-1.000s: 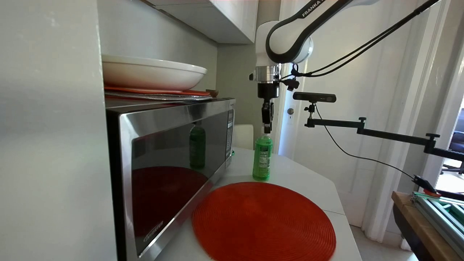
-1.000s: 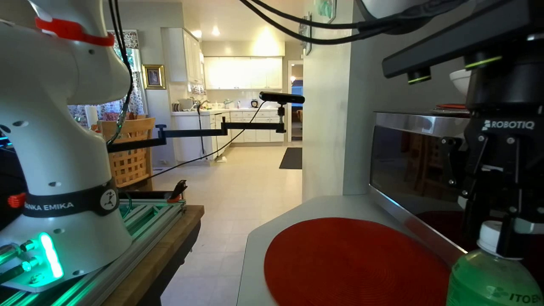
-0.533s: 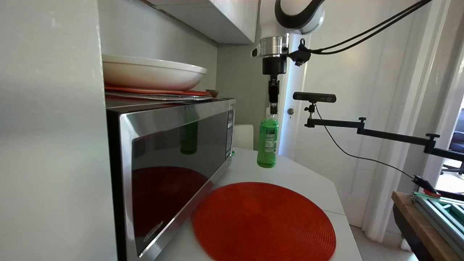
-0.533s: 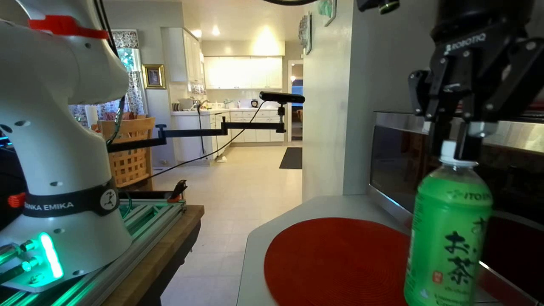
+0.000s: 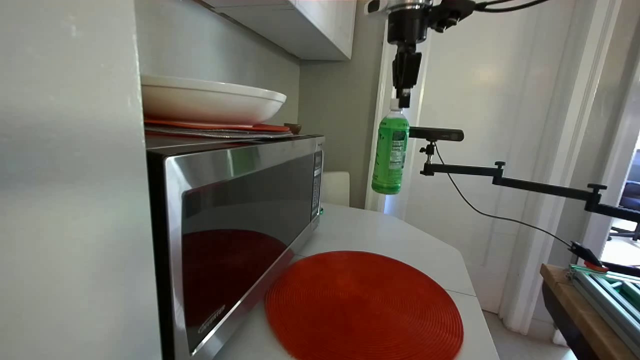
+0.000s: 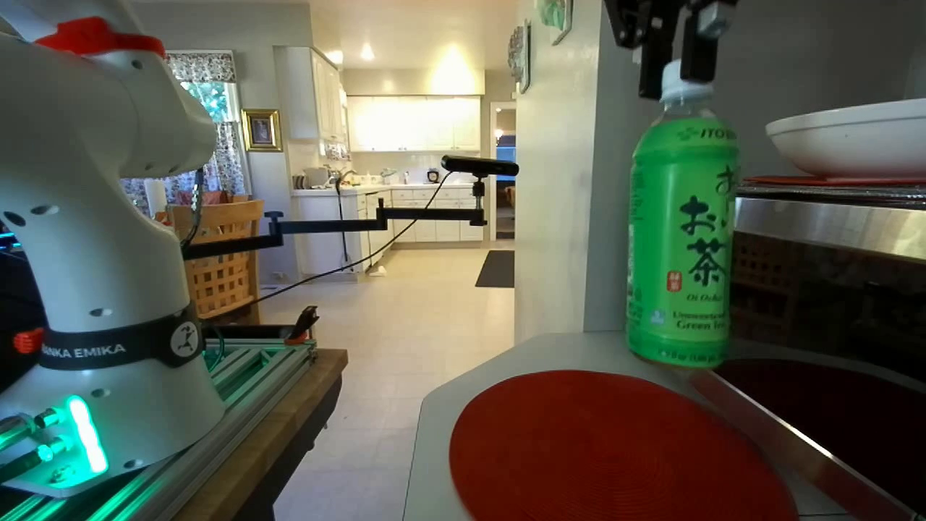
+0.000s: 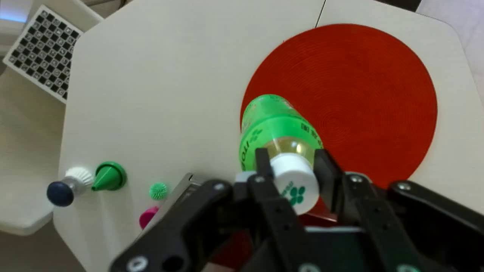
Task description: Pick up the red mat from the top of the microwave and put it on the counter, then pick up the bottle from the counter and put it on top of the microwave
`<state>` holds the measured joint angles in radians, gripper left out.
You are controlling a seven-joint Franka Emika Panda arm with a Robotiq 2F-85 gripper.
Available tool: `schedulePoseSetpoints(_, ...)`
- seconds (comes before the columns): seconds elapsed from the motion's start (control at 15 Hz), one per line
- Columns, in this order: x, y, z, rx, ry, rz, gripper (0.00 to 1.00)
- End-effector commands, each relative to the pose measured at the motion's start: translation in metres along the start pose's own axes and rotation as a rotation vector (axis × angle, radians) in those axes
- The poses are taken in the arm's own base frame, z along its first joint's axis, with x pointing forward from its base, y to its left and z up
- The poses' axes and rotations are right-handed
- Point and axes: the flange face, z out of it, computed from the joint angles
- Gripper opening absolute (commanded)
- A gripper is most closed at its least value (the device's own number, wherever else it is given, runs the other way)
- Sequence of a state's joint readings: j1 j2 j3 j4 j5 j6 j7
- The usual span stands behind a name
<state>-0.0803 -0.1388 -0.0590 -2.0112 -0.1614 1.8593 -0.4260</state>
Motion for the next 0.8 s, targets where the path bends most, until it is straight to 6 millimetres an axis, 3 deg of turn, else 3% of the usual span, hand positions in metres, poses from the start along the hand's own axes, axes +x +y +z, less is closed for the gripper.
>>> schedulePoseSetpoints(0.0,-0.02,-0.011,-0.047,-0.053,0.094,-0.076,0.09)
schedulePoseSetpoints(0.4,-0.03,-0.023,-0.134,-0.073,0.301,-0.102,0.09)
schedulePoseSetpoints(0.73,-0.002,-0.019,-0.168,-0.028,0.418,-0.077,0.09)
